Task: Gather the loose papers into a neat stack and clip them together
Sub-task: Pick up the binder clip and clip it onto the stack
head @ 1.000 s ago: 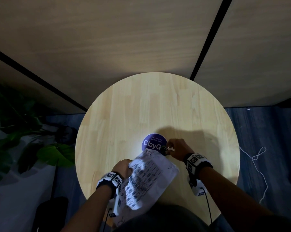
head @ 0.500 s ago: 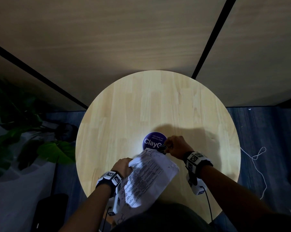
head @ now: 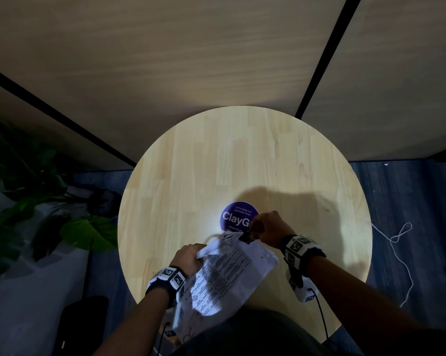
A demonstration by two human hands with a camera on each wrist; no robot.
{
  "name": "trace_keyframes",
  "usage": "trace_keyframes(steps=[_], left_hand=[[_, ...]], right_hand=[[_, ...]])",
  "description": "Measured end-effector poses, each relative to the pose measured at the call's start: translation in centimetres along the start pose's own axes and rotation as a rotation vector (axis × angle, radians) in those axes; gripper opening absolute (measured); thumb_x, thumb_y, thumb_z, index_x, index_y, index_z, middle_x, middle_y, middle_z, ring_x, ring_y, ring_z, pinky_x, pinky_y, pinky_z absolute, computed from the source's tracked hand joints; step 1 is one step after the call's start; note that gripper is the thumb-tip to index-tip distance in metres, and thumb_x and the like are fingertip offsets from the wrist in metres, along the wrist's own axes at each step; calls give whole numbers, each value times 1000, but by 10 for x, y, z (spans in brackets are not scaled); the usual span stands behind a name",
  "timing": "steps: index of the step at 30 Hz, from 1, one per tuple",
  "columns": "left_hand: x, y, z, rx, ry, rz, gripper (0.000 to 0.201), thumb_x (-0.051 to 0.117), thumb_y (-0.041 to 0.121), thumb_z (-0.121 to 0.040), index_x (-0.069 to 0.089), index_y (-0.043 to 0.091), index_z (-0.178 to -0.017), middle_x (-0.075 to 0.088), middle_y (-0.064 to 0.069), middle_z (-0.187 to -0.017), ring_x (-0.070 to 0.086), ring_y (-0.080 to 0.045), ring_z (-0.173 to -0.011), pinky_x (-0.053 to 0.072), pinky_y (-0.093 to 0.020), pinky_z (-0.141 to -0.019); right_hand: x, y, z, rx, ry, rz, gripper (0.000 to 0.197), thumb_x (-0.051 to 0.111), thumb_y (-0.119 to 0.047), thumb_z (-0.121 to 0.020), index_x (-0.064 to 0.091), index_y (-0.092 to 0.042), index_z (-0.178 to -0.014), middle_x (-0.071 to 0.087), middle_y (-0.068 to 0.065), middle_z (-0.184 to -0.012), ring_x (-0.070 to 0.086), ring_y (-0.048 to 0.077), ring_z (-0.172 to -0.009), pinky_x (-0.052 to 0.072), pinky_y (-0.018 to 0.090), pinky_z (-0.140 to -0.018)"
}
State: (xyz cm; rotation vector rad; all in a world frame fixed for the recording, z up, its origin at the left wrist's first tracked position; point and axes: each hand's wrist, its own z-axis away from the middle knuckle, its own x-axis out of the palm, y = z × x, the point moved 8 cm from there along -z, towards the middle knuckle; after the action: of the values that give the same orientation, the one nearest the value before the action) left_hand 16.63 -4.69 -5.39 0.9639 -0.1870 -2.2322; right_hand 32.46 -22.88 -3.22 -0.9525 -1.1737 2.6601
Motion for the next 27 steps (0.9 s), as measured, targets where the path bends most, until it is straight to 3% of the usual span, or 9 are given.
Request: trace_keyframes(steps=[4,7,8,11,14,16,21,24,27], left_hand=[[0,-5,2,-18,17,45,38,49,3,-77,43,34,-56,61,1,-68,55,-21,-66,40,-27,-62],[-6,-6,0,-40,31,156,37,53,7,-84,42,28,-56,51,6,-55,45,-16,-53,35,-27,-56],[-9,-7,-1,-37,42,201,35,55,10,-86,43,26,-57,50,5,-54,42,-14,-51,35,-27,-56],[-13,-6,-4,-30,33,292,31,60,19,-89,47,25,-62,50,6,-57,41,-12,-51,35,-26,-55],[-5,-7,-2,-53,-21,351,23,68,30,-86,55,22,-69,52,5,-59,44,-12,-52,37,-22,-53],[12,-16,-1,-104,-62,398,20,72,34,-81,63,16,-82,65,-2,-74,58,-18,-63,48,-28,-63],[78,-53,8,-217,-183,358,60,80,52,-60,63,24,-110,70,1,-111,66,-14,-97,54,-31,-85],[92,-33,13,-175,-211,340,45,72,45,-74,62,26,-115,66,7,-106,62,-9,-97,51,-18,-78],[87,-7,2,-147,-154,429,47,63,45,-77,61,25,-120,68,4,-115,64,-12,-105,53,-31,-89]], right_hand=[[2,-1,4,-40,-63,-70,55,85,-21,-69,64,-8,-118,71,9,-106,69,19,-94,57,36,-88],[22,8,10,69,-295,10,90,78,-41,-73,30,-16,-145,57,6,-132,57,24,-118,48,39,-100],[30,10,12,89,-362,94,84,72,-44,-79,29,-17,-146,52,7,-137,53,26,-122,45,39,-101],[34,10,11,61,-398,250,35,52,-25,-95,54,-14,-129,57,11,-129,57,30,-115,46,36,-91],[18,10,2,64,-294,333,20,50,-26,-92,58,-26,-111,63,6,-113,62,28,-101,48,34,-79],[3,7,-6,70,-197,381,20,50,-34,-91,57,-28,-109,65,5,-107,64,28,-96,49,34,-77],[-43,1,-19,68,12,448,24,47,-31,-96,58,-22,-114,68,10,-104,65,30,-91,43,31,-69],[-79,10,-19,124,213,271,20,56,-33,-91,65,-18,-101,69,7,-97,66,31,-87,44,30,-65],[-99,42,-11,273,399,-68,26,61,-36,-89,66,-13,-100,66,7,-94,63,28,-84,46,29,-69]])
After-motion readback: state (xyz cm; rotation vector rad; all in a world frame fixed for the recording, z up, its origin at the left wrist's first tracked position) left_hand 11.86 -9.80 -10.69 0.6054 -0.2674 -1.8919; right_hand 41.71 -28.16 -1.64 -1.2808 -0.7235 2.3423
